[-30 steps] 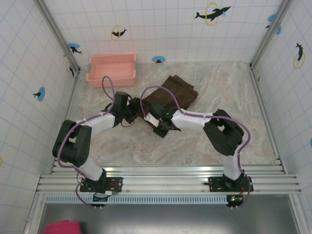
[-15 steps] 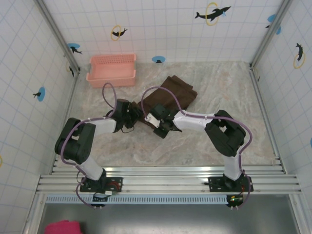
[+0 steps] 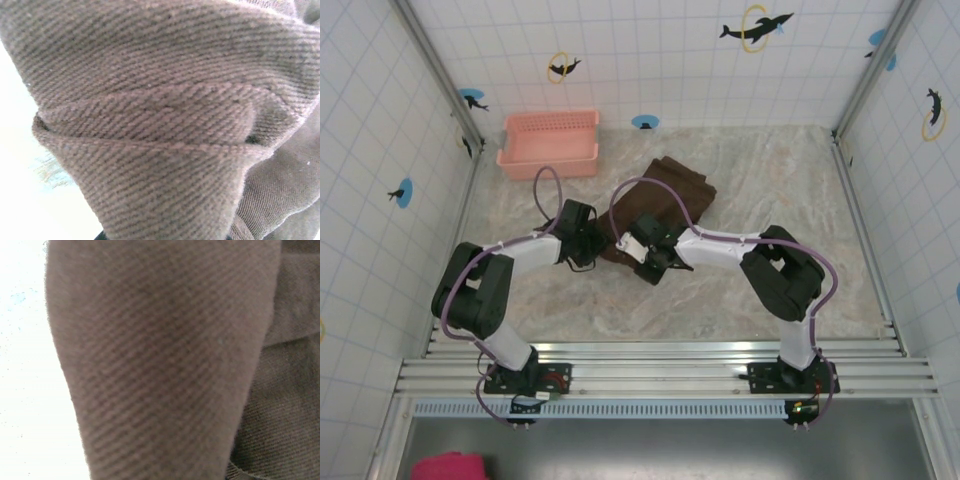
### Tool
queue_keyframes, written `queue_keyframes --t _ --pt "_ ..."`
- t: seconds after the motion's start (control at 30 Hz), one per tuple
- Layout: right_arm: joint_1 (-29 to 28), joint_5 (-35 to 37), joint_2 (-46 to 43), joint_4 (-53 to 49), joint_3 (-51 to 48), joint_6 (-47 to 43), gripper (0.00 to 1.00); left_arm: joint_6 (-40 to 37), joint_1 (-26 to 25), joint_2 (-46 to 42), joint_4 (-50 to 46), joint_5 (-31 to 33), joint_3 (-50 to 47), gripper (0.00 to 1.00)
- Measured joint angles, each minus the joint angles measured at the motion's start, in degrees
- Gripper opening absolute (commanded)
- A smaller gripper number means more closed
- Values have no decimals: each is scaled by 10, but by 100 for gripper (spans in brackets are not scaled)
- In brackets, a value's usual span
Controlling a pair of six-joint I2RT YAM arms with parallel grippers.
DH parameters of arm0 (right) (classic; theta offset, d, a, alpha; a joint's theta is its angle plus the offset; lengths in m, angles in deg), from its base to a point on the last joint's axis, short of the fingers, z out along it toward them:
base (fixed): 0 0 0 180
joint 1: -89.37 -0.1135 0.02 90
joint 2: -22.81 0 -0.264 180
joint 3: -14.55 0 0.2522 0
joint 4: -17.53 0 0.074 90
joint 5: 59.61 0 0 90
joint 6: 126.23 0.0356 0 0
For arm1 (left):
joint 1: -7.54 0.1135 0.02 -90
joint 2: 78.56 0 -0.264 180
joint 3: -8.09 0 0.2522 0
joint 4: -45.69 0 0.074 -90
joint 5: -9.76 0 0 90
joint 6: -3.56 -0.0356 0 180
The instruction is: Roll up the long pants
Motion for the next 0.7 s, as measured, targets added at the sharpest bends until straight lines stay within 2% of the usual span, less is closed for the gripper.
queue_keyframes --t 0.03,0.07,0.1,0.17,0.4,0.7 --pt "0 -6 -3 -2 -3 0 48 -1 0 1 -29 8 14 0" --pt "-3 -5 -9 -6 -7 0 73 -3 1 5 -64 15 31 0" --pt "-6 -5 -16 -11 -12 5 82 -5 2 13 -98 19 49 0" --pt "-14 4 -30 -31 -19 8 90 -10 1 36 -152 22 87 0" --pt "-24 82 -69 -135 -21 24 100 -27 1 131 -329 38 236 0" --pt "-105 206 -62 -155 63 26 100 -50 -18 261 -529 64 428 0"
